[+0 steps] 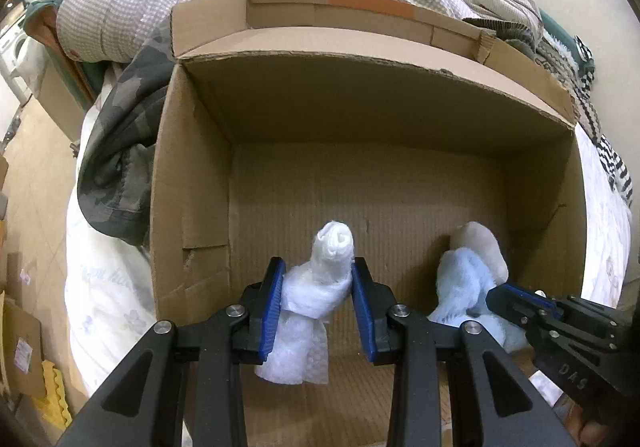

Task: Organize soft objects
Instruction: 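Carry the sock and plush into the box and open both tools, then withdraw both tools from the box back toward the remaining items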

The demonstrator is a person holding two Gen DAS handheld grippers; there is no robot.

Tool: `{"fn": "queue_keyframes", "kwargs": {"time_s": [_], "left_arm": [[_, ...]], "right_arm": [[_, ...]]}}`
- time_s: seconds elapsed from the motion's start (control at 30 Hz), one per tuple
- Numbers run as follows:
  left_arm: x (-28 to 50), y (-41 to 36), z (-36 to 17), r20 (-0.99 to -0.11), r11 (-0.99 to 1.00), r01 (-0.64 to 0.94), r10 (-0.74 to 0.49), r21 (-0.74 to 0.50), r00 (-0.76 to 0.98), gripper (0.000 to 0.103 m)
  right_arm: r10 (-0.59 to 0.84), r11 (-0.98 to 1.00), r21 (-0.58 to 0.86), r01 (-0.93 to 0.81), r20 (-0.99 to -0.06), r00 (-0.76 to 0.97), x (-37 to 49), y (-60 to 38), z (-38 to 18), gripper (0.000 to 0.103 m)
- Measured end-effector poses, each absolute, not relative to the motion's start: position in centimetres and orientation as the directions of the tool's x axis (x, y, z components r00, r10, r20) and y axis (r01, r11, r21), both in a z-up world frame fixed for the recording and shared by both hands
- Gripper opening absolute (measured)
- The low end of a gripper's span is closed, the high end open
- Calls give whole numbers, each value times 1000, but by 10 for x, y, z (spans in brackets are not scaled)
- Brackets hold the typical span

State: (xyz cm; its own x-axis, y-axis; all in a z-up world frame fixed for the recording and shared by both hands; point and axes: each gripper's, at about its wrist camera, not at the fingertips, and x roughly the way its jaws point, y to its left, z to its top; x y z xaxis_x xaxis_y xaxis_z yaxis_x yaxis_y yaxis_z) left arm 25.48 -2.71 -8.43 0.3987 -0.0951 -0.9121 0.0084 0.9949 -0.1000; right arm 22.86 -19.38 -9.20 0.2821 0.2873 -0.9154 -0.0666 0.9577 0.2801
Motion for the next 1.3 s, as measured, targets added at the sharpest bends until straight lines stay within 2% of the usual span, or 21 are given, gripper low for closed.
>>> {"fn": "queue_keyframes", "kwargs": {"time_s": [0.3,0.37,0.47,0.5,0.53,0.57,0.6,0.63,0.7,0.8,0.9,1.3], "left_arm": [[253,-29,-84,-911,998,21,-65,-62,407,31],[252,-30,-84,-911,999,25,-52,-46,409,31],[252,-30,-84,-912,998,23,-55,-50,406,33],[252,-30,-83,-912,998,23,-56,-51,405,33],[252,-29,-82,-912,998,23,-59,-55,406,41],[252,-29,-81,-911,998,20,-58,-55,409,56],[251,-29,-79,-909,998,14,-54,-53,413,64],[251,-29,-77,-905,998,10,-54,-54,422,73],[250,-28,-73,-898,998,1,-54,-59,437,73],[250,-26,-73,-902,999,-10,-39,-48,429,73],[248,-23,-70,-898,998,-16,-53,-67,437,74],[236,-17,-54,-896,996,-37,-58,-83,441,74]], "right_arm": [[274,962,261,-81,-909,314,229,-191,-84,15],[283,959,271,-82,-903,323,227,-193,-80,22],[294,956,282,-87,-894,337,225,-194,-76,42],[297,955,285,-87,-892,341,224,-194,-75,59],[308,951,297,-86,-885,350,224,-195,-73,63],[320,947,311,-85,-878,356,224,-196,-71,63],[328,944,320,-83,-873,361,224,-196,-68,65],[340,939,332,-86,-866,368,224,-197,-66,71],[355,933,350,-86,-852,384,225,-198,-62,79],[370,927,364,-94,-839,400,225,-198,-57,87],[368,927,362,-95,-835,409,222,-199,-56,100],[363,927,367,-77,-825,433,216,-204,-46,100]]}}
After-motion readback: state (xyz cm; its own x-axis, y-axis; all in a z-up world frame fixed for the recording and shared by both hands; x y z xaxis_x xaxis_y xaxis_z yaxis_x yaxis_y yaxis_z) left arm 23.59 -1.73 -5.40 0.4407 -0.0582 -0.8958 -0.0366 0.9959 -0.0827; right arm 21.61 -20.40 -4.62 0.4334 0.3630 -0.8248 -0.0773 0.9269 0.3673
